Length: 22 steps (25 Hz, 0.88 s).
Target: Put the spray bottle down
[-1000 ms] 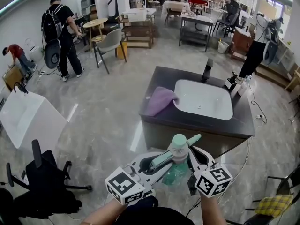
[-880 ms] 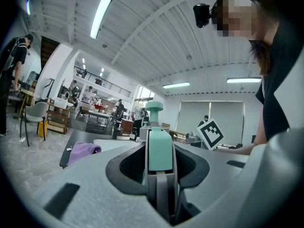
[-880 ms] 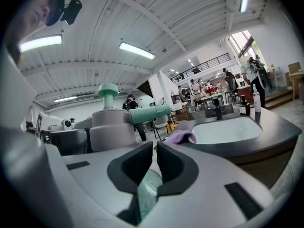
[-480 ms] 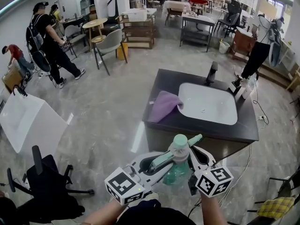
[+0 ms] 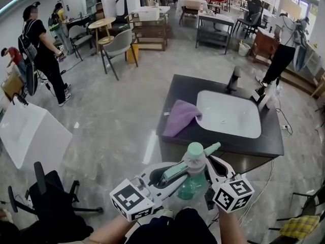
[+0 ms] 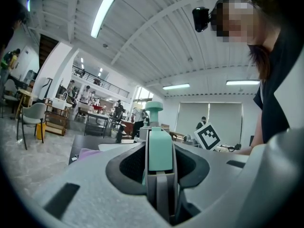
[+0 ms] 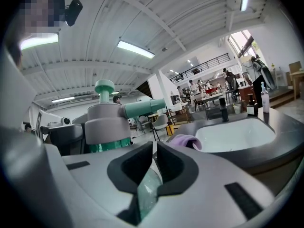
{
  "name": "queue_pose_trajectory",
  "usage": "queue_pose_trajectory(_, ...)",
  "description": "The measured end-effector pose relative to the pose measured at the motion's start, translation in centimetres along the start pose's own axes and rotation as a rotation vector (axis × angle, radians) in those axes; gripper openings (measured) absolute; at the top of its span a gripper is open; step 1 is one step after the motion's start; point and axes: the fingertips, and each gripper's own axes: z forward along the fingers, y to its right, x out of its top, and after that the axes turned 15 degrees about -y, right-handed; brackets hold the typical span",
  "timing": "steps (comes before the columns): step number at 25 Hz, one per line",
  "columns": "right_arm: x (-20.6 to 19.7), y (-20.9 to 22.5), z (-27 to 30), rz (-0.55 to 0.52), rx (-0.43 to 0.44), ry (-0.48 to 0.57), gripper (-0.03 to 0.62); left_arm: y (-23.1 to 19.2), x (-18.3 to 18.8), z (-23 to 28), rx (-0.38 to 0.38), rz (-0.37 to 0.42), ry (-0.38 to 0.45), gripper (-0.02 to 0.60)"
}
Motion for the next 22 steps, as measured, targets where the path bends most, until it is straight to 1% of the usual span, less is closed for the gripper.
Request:
queue_pose_trajectory(6,2.4,1.8,1.2,-0.006,0.031,0.024,0.009,-1.7,1.7,1.8,0.019,0.013,-0.005,0.117)
queue_pose_trajectory(9,3.9,2.9,1.4,-0.025,0.050,0.027,0.009,-2.1,3.1,2.8,0.025,0.007,0.009,0.117)
queue_pose_trajectory(13,6.1,4.5,1.6,-0.044,0.061,0.055,0.009,-3.0,5.2,4.2,0.023,0.020,0.027,0.117)
queue_pose_trajectory(18,7.9,7.0,2.3,-0.047,0.069,0.048,0.009,-4.3,6.7,6.5,0.037,0.019,0.029,0.117)
queue_pose_trajectory(22,9.3,8.0,2.9,-0.065,0.081,0.050,0.009,-5.0,7.8,7.6,0.050,0.031,0.025,0.117)
